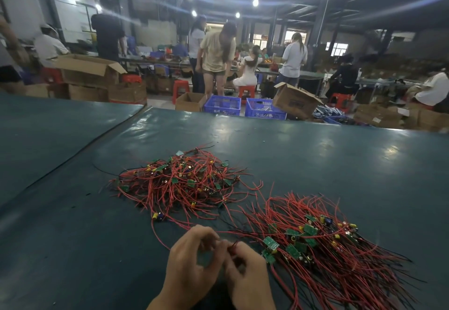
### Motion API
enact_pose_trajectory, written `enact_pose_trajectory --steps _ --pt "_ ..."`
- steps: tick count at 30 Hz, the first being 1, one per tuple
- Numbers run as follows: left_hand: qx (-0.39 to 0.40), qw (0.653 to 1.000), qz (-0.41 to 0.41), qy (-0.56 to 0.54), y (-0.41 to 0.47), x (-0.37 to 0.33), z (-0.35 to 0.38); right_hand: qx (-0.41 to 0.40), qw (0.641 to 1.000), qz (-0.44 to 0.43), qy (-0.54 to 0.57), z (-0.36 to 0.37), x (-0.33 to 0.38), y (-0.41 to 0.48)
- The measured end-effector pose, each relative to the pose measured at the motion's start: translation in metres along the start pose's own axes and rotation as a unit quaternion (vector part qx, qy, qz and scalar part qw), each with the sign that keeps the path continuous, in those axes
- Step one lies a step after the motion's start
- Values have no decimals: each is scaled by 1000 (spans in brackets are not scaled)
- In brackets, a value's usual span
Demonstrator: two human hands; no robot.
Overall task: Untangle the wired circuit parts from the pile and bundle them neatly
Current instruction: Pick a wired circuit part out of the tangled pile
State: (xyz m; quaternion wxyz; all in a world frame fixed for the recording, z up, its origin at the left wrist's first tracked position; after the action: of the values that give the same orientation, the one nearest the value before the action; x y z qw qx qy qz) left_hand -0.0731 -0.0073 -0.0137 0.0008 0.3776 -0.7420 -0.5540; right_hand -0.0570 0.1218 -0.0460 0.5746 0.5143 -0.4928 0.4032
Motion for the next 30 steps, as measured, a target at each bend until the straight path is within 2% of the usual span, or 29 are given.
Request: enact_pose_trajectory --steps 2,4,7,9,11,13,19,21,25,30 --pt "51 998 -46 7 -1 11 2 -57 997 -2 51 -10 0 3" --pt "127 982 -132 -35 -6 19 11 -92 992 -6 90 -15 2 4" --pt "226 911 -327 -111 -15 34 28 -119 979 -5 167 -17 1 4" --pt "256 858 -414 -164 -19 40 36 -121 973 -10 198 -16 2 5" --pt "245 803 -483 -249 -22 41 40 -116 969 -10 219 -15 3 5" --pt "216 766 -518 -313 -22 41 42 -105 967 0 231 -14 3 4" --pt "114 713 -547 -423 -18 48 36 -105 963 32 247 -15 0 6" --pt "108 712 -539 -437 -19 49 35 -104 962 41 249 -14 -2 6" --pt "118 734 -504 -439 -20 48 33 -108 956 53 269 -12 -3 5" --pt "158 790 -434 -404 -19 39 32 -147 933 82 319 -20 -8 0"
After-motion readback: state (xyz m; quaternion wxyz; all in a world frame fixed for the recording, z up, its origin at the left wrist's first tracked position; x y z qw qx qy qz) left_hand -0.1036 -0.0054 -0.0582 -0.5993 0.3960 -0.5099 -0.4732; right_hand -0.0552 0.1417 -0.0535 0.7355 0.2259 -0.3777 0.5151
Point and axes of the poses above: each hand's wrist, its own y-axis towards the middle knuckle, its own z-axis out of the palm, x = y × z, the point moved 6 cm from there along y, towards the middle knuckle, and after that the axes turned 15 degrees about y, right-handed, at the moved point
